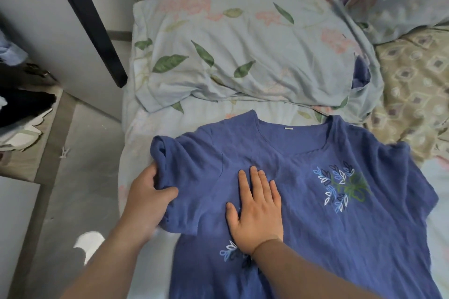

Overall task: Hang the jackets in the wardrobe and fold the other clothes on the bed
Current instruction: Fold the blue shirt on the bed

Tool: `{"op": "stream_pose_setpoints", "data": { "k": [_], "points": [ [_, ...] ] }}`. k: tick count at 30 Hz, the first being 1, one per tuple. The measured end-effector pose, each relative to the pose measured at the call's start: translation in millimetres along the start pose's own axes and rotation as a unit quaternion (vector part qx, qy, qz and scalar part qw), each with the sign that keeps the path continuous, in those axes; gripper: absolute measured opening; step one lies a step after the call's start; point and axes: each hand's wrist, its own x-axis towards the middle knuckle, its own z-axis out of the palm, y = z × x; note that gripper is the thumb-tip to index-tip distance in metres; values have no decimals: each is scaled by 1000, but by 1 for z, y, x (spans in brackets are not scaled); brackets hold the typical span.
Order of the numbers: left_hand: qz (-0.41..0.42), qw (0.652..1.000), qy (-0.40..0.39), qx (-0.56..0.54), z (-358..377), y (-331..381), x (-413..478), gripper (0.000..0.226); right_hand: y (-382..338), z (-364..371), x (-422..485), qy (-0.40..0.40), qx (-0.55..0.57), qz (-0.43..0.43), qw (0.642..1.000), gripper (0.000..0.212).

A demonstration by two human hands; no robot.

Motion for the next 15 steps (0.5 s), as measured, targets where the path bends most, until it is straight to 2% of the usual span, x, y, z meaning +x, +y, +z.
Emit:
{"op": "stream_pose_setpoints", "data": {
  "k": [3,6,8,11,13,15],
  "points": [
    [-19,1000,-2,-24,-5,2,-3,53,3,-4,-1,-28,29,-17,999,79],
    [16,1000,8,-26,2,13,-15,63,15,-16,0,-65,126,-35,989,81],
    [37,999,21,-22,11,24,-24,75,21,-31,2,-92,270,-7,958,71],
    [66,996,53,-14,34,43,-37,82,28,-57,-6,-71,495,70,863,56],
    [100,993,61,31,59,50,-46,82,39,-70,-16,-43,533,81,841,51],
    [132,985,50,97,88,53,-53,76,56,-77,-26,-21,541,87,836,47]
  ]
}}
